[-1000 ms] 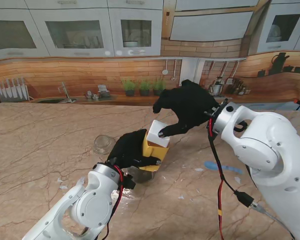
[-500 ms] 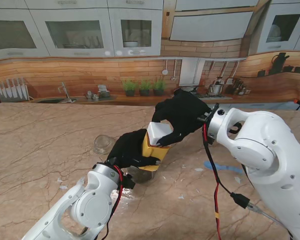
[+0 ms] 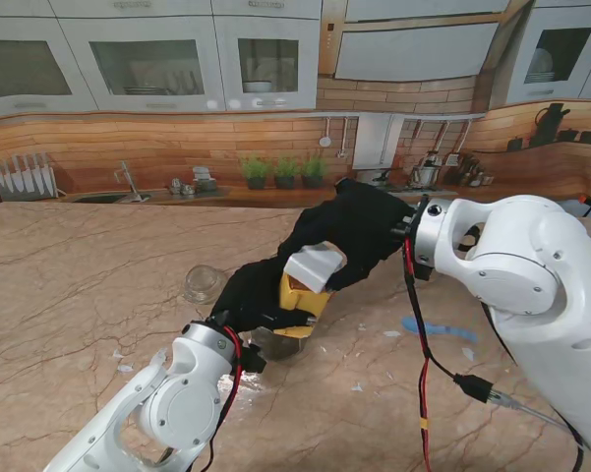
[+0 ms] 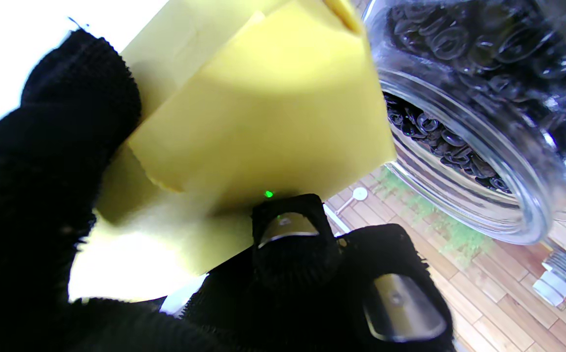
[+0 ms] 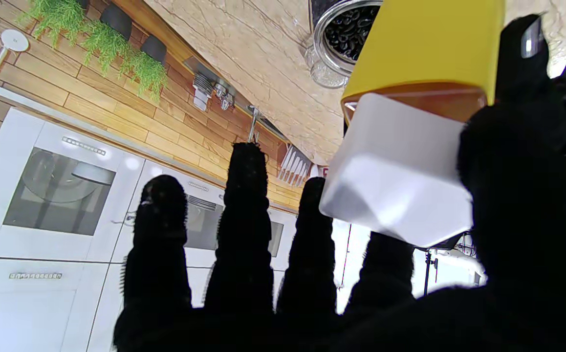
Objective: Portion coffee beans from the glass jar into the coffee jar
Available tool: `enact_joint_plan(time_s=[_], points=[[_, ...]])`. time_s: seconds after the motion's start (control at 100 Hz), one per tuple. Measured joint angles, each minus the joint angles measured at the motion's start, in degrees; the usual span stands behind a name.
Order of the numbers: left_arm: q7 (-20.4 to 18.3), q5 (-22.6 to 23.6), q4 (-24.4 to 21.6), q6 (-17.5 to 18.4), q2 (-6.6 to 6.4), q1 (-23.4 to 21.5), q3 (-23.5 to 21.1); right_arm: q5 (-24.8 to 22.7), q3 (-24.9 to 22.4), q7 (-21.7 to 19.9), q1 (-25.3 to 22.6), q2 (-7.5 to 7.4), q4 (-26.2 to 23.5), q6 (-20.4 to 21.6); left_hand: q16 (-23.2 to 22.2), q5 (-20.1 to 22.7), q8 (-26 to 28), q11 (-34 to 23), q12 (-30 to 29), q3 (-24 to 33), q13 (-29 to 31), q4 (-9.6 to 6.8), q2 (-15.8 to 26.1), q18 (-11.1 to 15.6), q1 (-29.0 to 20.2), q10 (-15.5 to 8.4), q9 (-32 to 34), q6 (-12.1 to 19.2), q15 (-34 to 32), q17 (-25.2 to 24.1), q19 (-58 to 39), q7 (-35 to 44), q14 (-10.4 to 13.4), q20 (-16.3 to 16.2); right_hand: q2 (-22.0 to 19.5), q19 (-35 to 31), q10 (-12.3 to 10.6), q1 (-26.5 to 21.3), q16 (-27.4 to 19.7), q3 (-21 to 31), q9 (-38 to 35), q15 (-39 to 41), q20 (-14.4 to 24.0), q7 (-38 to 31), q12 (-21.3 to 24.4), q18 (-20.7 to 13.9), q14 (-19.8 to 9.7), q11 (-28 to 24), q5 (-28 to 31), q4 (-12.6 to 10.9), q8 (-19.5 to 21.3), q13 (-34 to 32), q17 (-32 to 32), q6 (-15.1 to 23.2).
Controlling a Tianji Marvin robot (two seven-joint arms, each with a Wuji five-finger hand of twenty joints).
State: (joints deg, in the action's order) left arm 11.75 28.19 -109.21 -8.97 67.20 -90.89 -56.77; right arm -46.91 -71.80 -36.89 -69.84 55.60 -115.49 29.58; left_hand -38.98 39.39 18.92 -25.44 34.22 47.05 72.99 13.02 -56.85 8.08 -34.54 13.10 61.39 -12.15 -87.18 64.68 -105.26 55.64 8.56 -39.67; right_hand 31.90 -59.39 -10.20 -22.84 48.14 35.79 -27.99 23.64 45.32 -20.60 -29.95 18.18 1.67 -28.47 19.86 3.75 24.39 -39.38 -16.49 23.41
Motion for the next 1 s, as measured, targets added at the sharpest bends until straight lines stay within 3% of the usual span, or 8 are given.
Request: enact_joint_plan(time_s=[0.04,0.17,0.4,0.48,0.55,0.65,0.75,1.0], points=[[0.0,0.0,0.0,0.0,0.00,0.0,0.0,0.0,0.0,0.0,0.0,-0.04,0.0,0.1,0.0,0.0,0.0,0.0,0.0,0.0,0.0,0.00,0.0,0.0,0.0,0.0,0.0,0.0,0.0,0.0,0.0,0.0,0.0,0.0,0.4,0.2,0.1,0.6,0.0,1.9,0.7,-0.1,-0.3,1.0,0.5,0.0,0.0,-0.1,-1.5,0.0,-0.5,0.3,0.2,0.6],[0.0,0.0,0.0,0.0,0.01,0.0,-0.1,0.7,-0.3,-0.4,-0.1,-0.08,-0.2,-0.1,0.0,0.0,0.0,0.0,0.0,0.0,0.0,0.00,0.0,0.0,0.0,0.0,0.0,0.0,0.0,0.0,0.0,0.0,0.0,0.0,1.9,0.5,1.8,11.1,-0.1,6.2,2.8,-0.6,-0.4,3.4,0.9,0.0,0.0,0.0,-5.4,-0.1,-0.8,0.7,0.5,-1.0],[0.0,0.0,0.0,0.0,0.01,0.0,-0.1,1.0,-2.4,1.9,-1.7,0.17,-1.0,-1.4,0.0,0.0,0.0,0.0,0.0,0.0,0.0,0.00,0.0,0.0,0.0,0.0,0.0,0.0,0.0,0.0,0.0,0.0,0.0,0.0,-4.6,-0.1,3.2,26.8,0.2,8.2,2.7,0.1,0.4,5.0,1.2,0.8,0.5,0.0,-5.9,-0.1,-0.6,0.6,1.4,-6.2],[0.1,0.0,0.0,0.0,0.01,-0.1,-0.1,-2.2,-3.4,9.3,-3.8,0.84,-1.5,-3.1,0.0,0.0,0.0,0.0,0.0,0.0,0.0,0.00,0.0,0.0,0.0,0.0,0.0,0.0,0.0,0.0,0.0,0.0,0.0,0.0,-9.0,-2.0,4.2,33.3,1.7,8.1,2.6,0.7,2.0,3.2,0.7,1.8,0.9,-0.2,-2.4,0.0,1.2,1.0,1.4,-9.9],[0.1,0.0,0.0,0.0,0.01,-0.1,-0.2,-7.9,-3.7,15.1,-5.8,1.75,-2.2,-6.3,0.0,0.0,0.0,0.0,0.0,0.0,0.0,0.00,0.0,0.0,0.0,0.0,0.0,0.0,0.0,0.0,0.0,0.0,0.0,0.0,-14.1,-4.8,6.4,39.4,3.5,8.6,0.3,3.6,3.7,0.4,-1.8,2.1,2.6,-2.3,2.2,0.0,4.4,-0.9,-0.4,-16.1],[0.3,0.0,0.0,0.0,0.02,-0.1,-0.2,-13.5,-3.3,15.4,-7.7,2.70,-3.6,-10.8,0.0,0.0,0.0,0.0,0.0,0.0,0.0,0.00,0.0,0.0,0.0,0.0,0.0,0.0,0.0,0.0,0.0,0.0,0.0,0.0,-18.3,-8.2,7.9,45.6,5.1,8.6,-3.9,7.9,4.8,-4.7,-4.3,2.1,3.1,-5.1,11.4,-0.5,9.5,-4.9,-4.6,-20.0],[0.4,0.0,0.0,0.0,0.03,-0.1,-0.2,-16.3,-2.0,14.9,-8.1,2.86,-4.1,-11.6,0.0,0.0,0.0,0.0,0.0,0.0,0.0,0.00,0.0,0.0,0.0,0.0,0.0,0.0,0.0,0.0,0.0,0.0,0.0,0.0,-19.2,-11.8,8.3,48.4,6.0,8.1,-8.5,10.9,5.1,-7.5,-5.7,2.1,3.4,-7.7,18.4,-0.7,12.6,-7.7,-7.6,-20.6],[0.4,0.2,0.0,0.0,0.03,-0.1,-0.4,-15.2,0.7,11.4,-7.2,2.77,-4.2,-11.8,0.0,0.0,0.0,0.0,0.0,0.0,0.0,0.00,0.0,0.0,0.0,0.0,0.0,0.0,0.0,0.0,0.0,0.0,0.0,0.0,-19.2,-13.0,8.4,48.3,6.5,8.7,-10.2,13.1,5.5,-8.4,-6.7,2.3,3.4,-8.5,20.6,-0.7,14.0,-8.7,-8.4,-21.2]])
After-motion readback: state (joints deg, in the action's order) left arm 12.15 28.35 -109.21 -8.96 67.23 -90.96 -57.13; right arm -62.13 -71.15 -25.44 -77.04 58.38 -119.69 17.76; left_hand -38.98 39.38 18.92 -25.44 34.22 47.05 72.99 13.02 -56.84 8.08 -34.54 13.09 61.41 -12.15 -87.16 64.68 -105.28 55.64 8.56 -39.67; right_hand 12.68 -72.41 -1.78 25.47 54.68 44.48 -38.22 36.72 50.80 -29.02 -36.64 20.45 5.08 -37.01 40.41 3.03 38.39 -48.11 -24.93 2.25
